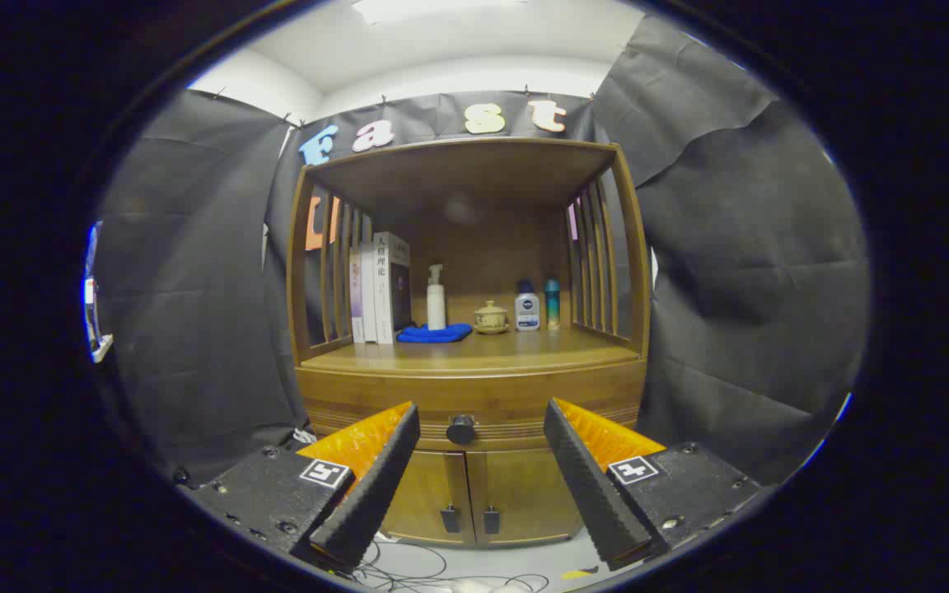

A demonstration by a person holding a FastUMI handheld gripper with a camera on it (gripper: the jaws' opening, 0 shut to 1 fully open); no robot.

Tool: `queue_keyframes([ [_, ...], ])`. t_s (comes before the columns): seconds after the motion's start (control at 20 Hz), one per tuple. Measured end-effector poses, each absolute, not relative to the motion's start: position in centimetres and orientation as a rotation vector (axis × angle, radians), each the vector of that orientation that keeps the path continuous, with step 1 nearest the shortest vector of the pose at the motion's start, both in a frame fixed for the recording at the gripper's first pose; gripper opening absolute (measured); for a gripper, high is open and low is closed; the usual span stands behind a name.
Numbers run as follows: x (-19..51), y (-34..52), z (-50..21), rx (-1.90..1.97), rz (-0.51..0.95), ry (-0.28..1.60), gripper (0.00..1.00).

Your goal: Pull open the drawer, take out the items inside it, and place them on the countertop above the cabinet.

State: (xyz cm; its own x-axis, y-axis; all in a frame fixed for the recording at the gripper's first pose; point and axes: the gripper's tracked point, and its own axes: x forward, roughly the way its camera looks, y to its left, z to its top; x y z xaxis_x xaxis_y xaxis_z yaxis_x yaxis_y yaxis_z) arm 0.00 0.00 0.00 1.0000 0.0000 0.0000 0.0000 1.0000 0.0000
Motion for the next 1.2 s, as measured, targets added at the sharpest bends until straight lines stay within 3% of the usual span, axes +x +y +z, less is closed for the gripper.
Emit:
queue_keyframes([
  [0.65, 0.6, -0.4, -0.4, -0.004, -0.025, -0.012, 0.99],
  [1.2, 9.5, 1.2, -6.9, -0.031, 0.011, 0.045, 0.99],
])
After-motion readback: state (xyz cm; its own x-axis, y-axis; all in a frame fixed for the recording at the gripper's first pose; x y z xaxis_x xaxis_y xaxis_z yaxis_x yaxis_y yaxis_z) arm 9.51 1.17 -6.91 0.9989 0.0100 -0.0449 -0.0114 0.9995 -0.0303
